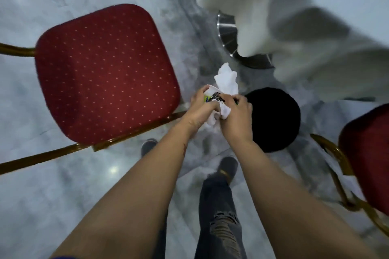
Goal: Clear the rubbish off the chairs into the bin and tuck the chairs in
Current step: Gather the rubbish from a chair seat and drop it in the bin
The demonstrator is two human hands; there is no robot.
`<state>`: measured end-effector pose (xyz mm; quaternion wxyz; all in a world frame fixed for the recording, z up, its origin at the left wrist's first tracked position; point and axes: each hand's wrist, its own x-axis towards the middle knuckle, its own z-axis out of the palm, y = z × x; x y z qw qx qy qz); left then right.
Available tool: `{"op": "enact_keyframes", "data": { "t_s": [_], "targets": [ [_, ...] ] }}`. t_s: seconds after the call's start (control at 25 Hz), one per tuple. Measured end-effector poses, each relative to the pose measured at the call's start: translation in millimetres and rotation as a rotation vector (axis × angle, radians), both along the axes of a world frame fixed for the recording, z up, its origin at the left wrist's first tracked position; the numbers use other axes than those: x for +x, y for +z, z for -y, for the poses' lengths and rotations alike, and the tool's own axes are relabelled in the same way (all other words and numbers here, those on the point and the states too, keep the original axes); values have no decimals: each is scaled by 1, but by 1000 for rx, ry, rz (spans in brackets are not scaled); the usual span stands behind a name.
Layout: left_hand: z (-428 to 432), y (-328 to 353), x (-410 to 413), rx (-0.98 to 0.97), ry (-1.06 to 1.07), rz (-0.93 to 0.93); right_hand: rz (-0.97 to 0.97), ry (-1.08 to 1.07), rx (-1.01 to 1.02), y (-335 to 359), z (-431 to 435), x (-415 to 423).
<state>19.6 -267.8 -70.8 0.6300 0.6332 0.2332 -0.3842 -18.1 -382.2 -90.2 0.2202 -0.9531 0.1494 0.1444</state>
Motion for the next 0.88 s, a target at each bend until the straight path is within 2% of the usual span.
{"op": "enact_keyframes", "data": {
  "t_s": [0.2,0.44,0.64,0.88],
  "targets": [
    [113,-33,-36,-76,132,-141,-34,-124,24,-27,108,-52],
    [215,-78,-70,-2,53,-205,-184,-201,52,-87,222,-87],
    [246,-112,-60,78,-7,-203,-242,-205,93,-140,259,-75],
    [250,-125,-44,160,-244,-165,-319,-188,228,-153,280,-60]
  ]
}}
